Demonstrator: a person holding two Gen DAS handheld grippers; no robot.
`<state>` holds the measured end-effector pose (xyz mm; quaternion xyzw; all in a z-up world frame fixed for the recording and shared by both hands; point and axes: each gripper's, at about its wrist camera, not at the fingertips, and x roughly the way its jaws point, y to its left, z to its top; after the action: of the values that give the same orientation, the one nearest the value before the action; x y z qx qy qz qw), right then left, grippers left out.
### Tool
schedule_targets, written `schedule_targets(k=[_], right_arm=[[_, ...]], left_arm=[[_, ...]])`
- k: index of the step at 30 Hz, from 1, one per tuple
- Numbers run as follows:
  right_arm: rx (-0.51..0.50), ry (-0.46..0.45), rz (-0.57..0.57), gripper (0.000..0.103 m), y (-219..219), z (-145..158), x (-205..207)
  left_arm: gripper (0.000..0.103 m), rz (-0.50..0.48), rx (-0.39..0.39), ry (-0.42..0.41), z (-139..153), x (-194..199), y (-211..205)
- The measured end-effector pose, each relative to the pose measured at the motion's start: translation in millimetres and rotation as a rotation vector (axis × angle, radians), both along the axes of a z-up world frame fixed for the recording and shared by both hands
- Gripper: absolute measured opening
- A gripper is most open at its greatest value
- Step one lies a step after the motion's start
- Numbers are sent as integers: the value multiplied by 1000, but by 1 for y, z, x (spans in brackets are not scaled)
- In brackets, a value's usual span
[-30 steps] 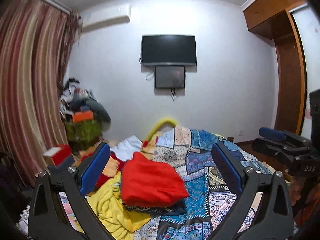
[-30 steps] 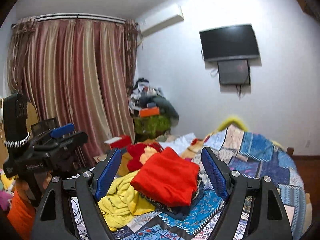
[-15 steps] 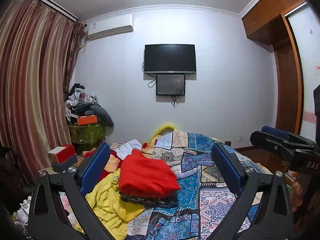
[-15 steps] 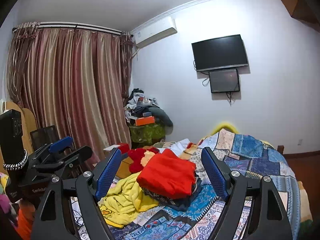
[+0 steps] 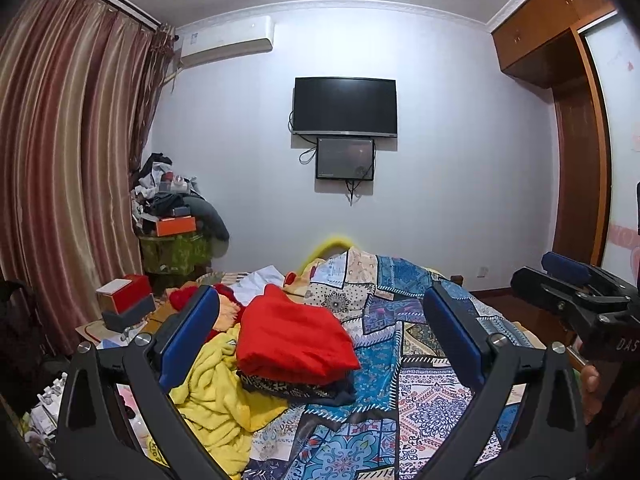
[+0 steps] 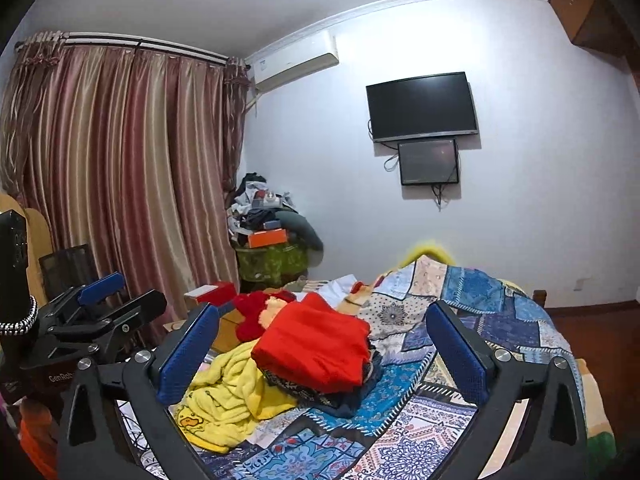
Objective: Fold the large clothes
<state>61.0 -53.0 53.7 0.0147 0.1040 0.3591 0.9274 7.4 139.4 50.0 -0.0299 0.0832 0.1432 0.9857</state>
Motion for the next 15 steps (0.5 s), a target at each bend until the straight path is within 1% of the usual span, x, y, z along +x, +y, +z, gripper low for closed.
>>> schedule_targets(k=[9, 15], right_arm=[[-3, 32, -12, 103, -1, -3, 8], [-5, 33, -17, 103, 0, -3, 8]], left_arm=[[103, 1, -16, 14, -5, 3, 2], [103, 5, -27, 21, -6, 4, 4]])
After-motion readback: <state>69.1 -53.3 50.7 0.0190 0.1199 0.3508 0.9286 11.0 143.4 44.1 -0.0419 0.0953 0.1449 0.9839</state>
